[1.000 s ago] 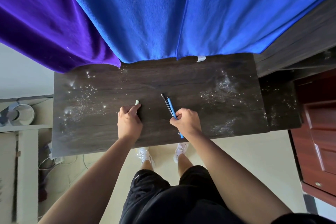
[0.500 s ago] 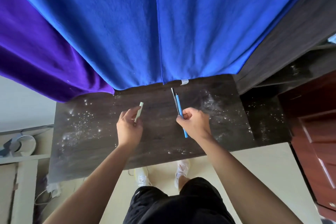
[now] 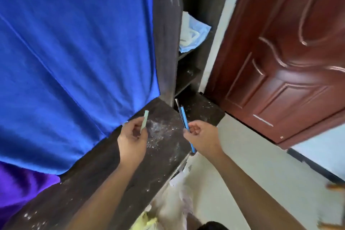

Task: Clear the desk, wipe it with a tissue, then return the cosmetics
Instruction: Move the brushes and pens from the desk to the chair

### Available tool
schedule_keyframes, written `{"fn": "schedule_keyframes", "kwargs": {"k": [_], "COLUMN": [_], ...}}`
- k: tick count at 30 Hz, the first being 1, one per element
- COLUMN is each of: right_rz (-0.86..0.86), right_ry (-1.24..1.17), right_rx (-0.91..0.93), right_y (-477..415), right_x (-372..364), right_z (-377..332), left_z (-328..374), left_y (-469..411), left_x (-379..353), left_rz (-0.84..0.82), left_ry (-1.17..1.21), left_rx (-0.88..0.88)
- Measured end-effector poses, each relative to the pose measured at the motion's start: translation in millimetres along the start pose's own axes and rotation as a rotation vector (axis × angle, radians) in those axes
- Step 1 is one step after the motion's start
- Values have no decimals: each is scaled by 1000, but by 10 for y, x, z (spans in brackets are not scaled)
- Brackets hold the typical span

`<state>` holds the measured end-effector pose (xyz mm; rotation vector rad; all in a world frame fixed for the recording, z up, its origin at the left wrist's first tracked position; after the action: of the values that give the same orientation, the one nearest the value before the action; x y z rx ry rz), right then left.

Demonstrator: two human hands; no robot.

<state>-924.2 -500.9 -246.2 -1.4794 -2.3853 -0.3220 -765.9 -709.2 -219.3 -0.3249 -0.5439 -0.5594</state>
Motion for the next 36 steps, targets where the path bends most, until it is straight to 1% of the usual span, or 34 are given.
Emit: {"fn": "schedule_keyframes", "kwargs": {"k": [3, 8, 13, 19, 24, 27, 31, 36], "right_rz": [210, 508, 718, 858, 982, 1071, 1126, 1182], "right_ry": [-21, -48, -64, -18, -51, -56, -100, -92], "right_rx": [-11, -105, -177, -246, -329, -380, -449, -480], "right_y": [434, 1317, 2245, 3414, 4405, 4837, 5048, 4915], "right_x": [842, 2122, 3229, 4505, 5633, 6215, 6835, 7587], "right_z": [148, 396, 783, 1452, 2025, 2285, 2677, 3131], "left_z": [498, 1400, 2276, 3141, 3917, 4270, 4643, 5150], "left_y": [264, 1016, 1998, 3540, 4952, 5580, 6057, 6359], "left_x": [-590, -1382, -1980, -2885, -3627, -3976, -4501, -5366], "left_rz": [-173, -428, -594, -709, -844, -925, -982, -1043], "left_ry": [111, 136, 138, 144, 209, 206, 223, 238], "left_rx": [-110, -269, -433, -545, -668, -703, -747, -745]}}
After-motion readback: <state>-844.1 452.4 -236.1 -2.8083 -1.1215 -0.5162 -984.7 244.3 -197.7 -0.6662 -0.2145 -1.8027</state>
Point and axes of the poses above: each hand's wrist, its own y-axis away from the middle knuckle, its own x-axis out of the back of the hand, z = x × y, the point moved 8 cm from there along -y, towards the middle knuckle, and after that the axes turned 11 degrees about -y, right-handed, at the moved point
